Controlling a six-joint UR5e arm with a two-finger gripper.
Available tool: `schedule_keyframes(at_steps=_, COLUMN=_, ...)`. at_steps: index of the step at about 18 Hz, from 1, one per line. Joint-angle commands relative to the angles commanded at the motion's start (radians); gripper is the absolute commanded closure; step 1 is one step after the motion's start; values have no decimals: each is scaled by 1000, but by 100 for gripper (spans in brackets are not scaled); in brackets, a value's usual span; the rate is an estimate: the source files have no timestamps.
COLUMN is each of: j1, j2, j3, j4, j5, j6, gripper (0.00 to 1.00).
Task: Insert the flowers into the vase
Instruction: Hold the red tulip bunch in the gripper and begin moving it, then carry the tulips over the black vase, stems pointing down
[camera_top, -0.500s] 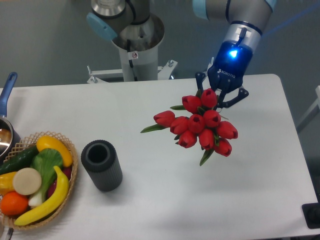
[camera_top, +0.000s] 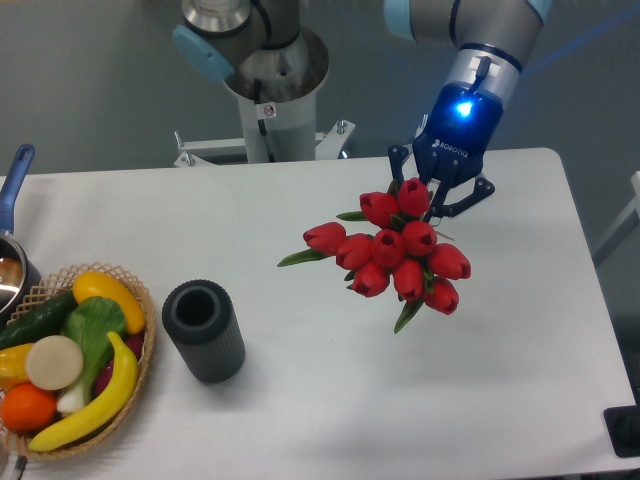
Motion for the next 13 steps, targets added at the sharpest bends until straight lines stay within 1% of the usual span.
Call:
schedule_keyframes(at_steps=6, j1=-14, j2=-14, j3=8, j4=2, j5=-8, j6=3, gripper=84)
schedule_keyframes(at_steps=9, j1=-47, j2=-15, j3=5, j4=5, j5=-11, j6=5, gripper=84)
schedule_keyframes(at_steps=10, j1=-58, j2=-17, j3=6, j4=17, j5=-17, j6=3, gripper=84)
schedule_keyframes(at_steps=13, j1=-72, j2=-18, j3=-2, j4=29, j5=-118, j6=17, gripper=84)
